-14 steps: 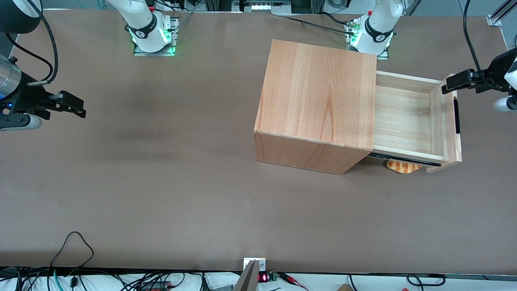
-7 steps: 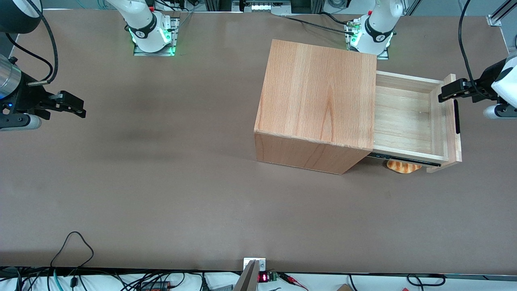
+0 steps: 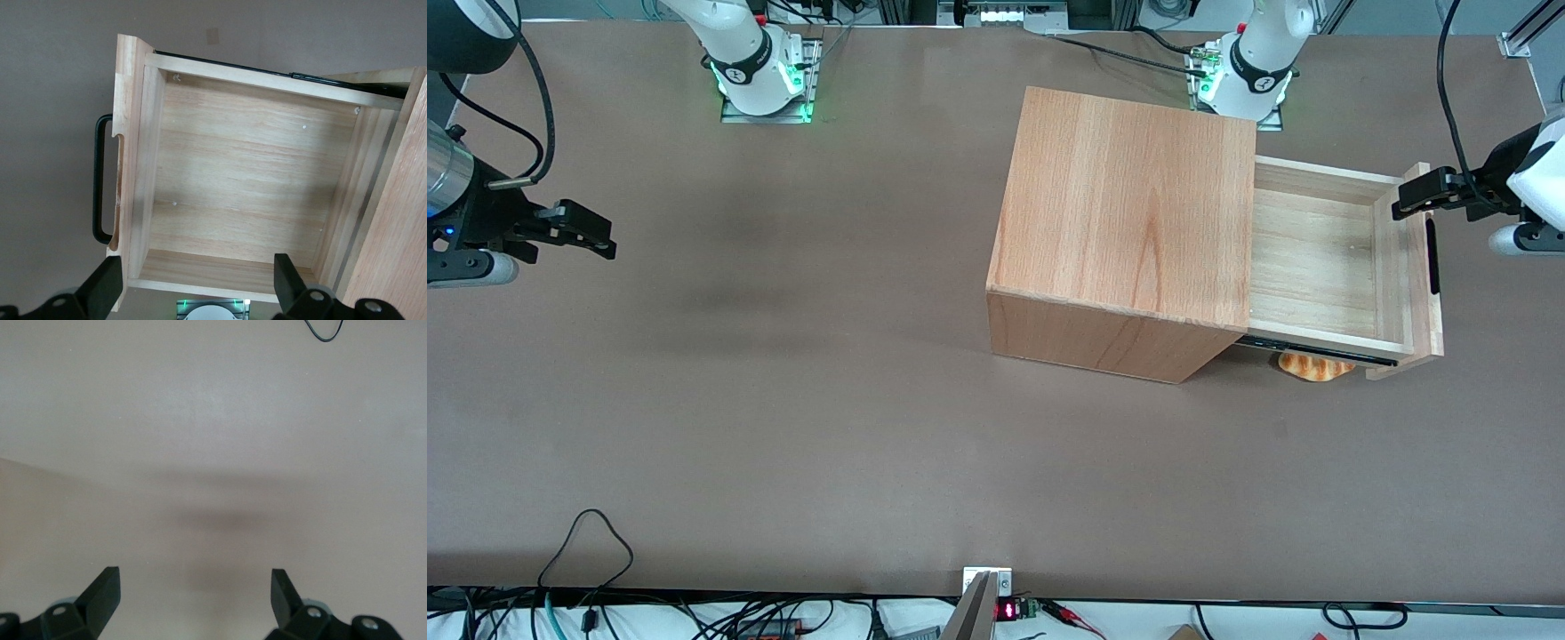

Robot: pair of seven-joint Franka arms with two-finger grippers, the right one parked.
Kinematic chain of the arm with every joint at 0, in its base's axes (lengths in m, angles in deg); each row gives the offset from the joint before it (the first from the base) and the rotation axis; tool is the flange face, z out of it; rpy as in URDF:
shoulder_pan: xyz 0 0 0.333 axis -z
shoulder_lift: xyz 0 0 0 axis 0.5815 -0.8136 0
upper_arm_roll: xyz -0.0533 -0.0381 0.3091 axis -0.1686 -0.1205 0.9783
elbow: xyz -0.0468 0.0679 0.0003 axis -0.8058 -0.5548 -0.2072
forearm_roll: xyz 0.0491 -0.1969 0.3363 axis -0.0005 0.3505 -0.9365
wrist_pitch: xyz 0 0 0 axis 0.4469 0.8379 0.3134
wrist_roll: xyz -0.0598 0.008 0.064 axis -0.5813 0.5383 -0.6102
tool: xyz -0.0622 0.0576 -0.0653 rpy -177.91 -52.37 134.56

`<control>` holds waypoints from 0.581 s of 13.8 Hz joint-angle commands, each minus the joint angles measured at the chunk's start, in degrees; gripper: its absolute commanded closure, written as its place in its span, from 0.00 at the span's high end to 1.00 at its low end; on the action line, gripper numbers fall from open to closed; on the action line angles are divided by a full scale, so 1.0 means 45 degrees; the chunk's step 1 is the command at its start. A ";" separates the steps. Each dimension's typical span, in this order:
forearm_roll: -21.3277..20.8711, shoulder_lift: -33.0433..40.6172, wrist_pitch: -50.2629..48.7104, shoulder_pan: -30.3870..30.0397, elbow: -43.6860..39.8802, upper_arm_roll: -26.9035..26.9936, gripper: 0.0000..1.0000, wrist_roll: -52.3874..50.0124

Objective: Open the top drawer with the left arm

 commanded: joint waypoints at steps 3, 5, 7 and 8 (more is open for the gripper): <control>-0.0374 0.0351 0.0095 -0.0022 0.0349 0.0050 1.00 0.0208; -0.0394 0.0390 0.0115 -0.0022 0.0387 0.0012 1.00 0.0227; -0.0413 0.0390 0.0134 -0.0022 0.0466 -0.0008 1.00 0.0208; -0.0413 0.0410 0.0134 -0.0022 0.0505 -0.0008 1.00 0.0208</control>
